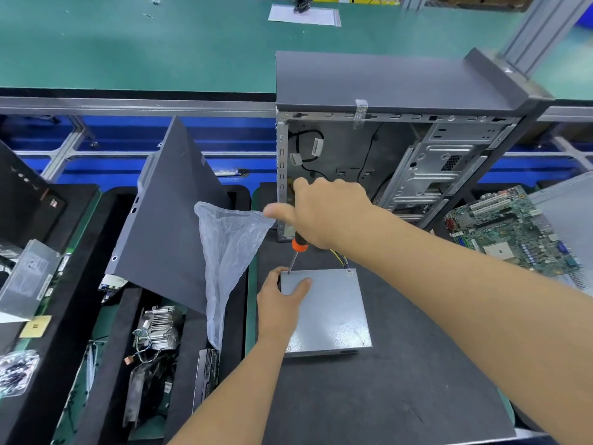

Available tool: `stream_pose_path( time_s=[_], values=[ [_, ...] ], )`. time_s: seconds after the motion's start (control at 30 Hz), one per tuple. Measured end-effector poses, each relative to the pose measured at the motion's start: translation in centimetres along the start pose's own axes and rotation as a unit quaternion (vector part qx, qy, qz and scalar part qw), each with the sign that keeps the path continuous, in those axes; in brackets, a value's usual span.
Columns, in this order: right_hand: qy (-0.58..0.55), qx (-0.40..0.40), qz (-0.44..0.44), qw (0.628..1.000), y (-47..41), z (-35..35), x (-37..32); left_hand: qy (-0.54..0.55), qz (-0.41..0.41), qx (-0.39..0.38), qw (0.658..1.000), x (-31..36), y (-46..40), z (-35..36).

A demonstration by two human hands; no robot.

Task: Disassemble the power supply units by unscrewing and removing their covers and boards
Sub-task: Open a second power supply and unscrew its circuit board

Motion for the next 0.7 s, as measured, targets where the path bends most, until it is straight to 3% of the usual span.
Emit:
stream_pose_path(
  time_s=[0.07,0.27,0.57,0.63,0.7],
  values=[
    [0.015,0.010,0.001,1.000,-0.14,-0.04,0.15,0.002,0.001,-0.001,1.000,-0.07,-0.05,0.04],
    [-0.120,-0.057,-0.111,0.985,-0.09,0.50,0.03,0.007,0.001,-0.001,1.000,-0.13,-0.09,0.04],
    [-0.199,-0.073,-0.142,0.967,-0.60,0.79,-0.59,0.015,-0.002,-0.004,1.000,-0.10,-0.12,0.03],
    [-0.164,-0.065,-0.115,0.978,-0.52,0.82,-0.62,0.011,-0.003,-0.006,1.000,-0.01,-0.05,0.06],
    [-0.035,-0.020,-0.051,0.998,-0.14,0.16,-0.36,0.006,-0.001,-0.006,1.000,0.10,0.00,0.04]
  ],
)
Point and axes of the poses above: each hand's wrist, its own y-axis away from the middle knuckle, its own z-axis out of the palm, x = y × z, the point moved 6 cm from there along -y, towards the middle knuckle, and after that the axes turned 11 degrees about -x, right-handed, at the moved point
